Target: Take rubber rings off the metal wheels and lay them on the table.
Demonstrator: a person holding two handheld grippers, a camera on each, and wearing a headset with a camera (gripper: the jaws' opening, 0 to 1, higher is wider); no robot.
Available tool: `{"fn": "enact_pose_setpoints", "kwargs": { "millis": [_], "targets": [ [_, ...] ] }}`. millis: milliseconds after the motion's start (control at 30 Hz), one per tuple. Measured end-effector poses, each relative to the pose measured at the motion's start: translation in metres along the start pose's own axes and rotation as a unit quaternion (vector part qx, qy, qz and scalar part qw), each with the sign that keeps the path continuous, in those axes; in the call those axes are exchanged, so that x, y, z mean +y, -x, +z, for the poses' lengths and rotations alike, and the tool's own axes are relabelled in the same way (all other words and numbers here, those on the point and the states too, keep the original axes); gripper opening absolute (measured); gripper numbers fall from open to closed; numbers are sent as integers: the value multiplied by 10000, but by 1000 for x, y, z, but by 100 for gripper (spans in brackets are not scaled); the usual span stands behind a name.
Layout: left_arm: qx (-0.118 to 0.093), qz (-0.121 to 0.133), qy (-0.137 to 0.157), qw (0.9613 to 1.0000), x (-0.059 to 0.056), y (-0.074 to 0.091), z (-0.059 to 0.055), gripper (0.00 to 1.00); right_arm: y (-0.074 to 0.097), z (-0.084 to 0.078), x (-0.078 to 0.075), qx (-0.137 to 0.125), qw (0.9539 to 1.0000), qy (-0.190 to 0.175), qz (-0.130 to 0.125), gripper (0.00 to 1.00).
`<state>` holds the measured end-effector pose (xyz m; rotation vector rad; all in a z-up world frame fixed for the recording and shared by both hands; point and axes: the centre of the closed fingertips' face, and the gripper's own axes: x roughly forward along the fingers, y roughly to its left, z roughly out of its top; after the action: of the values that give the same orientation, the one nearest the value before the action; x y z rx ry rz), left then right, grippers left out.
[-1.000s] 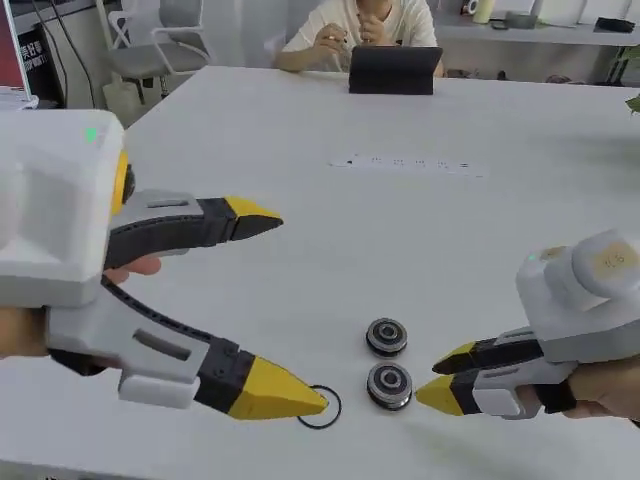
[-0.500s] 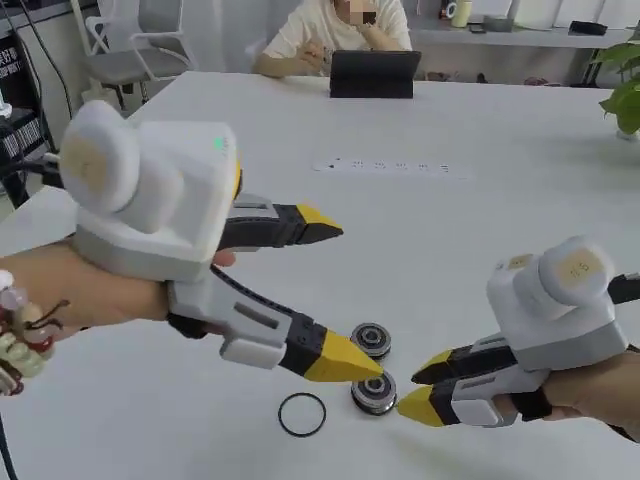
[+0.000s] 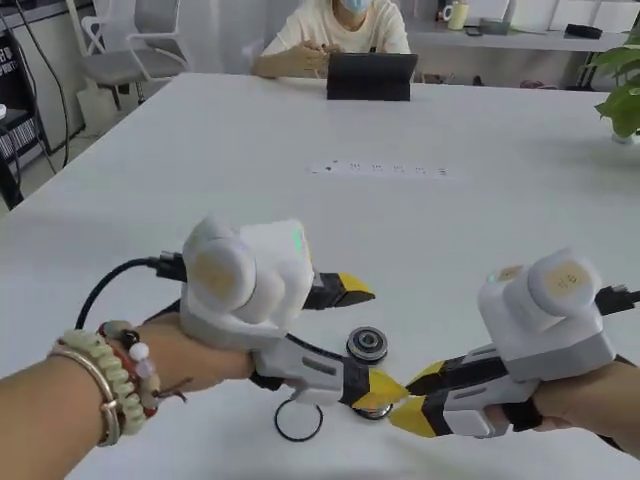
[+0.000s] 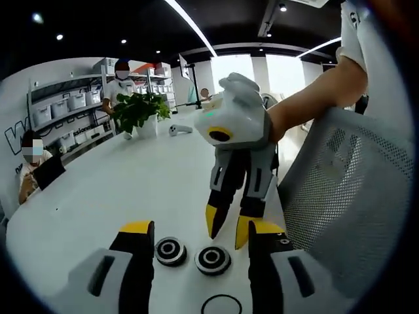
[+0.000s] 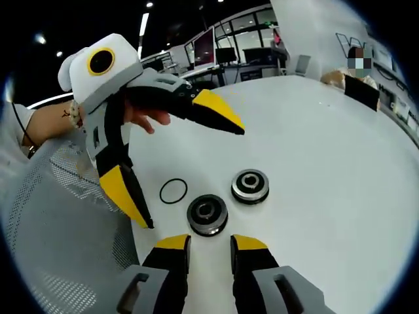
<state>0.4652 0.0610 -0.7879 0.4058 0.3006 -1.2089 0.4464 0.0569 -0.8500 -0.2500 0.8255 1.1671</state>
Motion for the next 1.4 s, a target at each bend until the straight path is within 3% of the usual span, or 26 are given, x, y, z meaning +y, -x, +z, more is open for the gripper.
{"fn": "enact_pose_setpoints", "kwargs": {
  "millis": [200, 467, 700, 1167, 1400],
  "targets": [
    [66, -19, 136, 9999, -1, -5, -13, 47, -2, -1, -1, -21, 10000, -37, -20, 21],
    [264, -78, 285, 9992, -2, -9, -30, 30, -4, 0, -1, -32, 10000, 16, -16, 21],
    [564, -128, 284, 9979, -6, -12, -48, 22, -9, 1, 4, -10, 9998, 172, 51, 22],
    [532, -156, 565, 9969, -8, -11, -48, 19, -11, 1, 5, -5, 9997, 224, 62, 21],
    [512, -191, 534, 9971, -10, -11, -46, 15, -10, 3, 4, -26, 9997, 226, 43, 21]
  ]
}}
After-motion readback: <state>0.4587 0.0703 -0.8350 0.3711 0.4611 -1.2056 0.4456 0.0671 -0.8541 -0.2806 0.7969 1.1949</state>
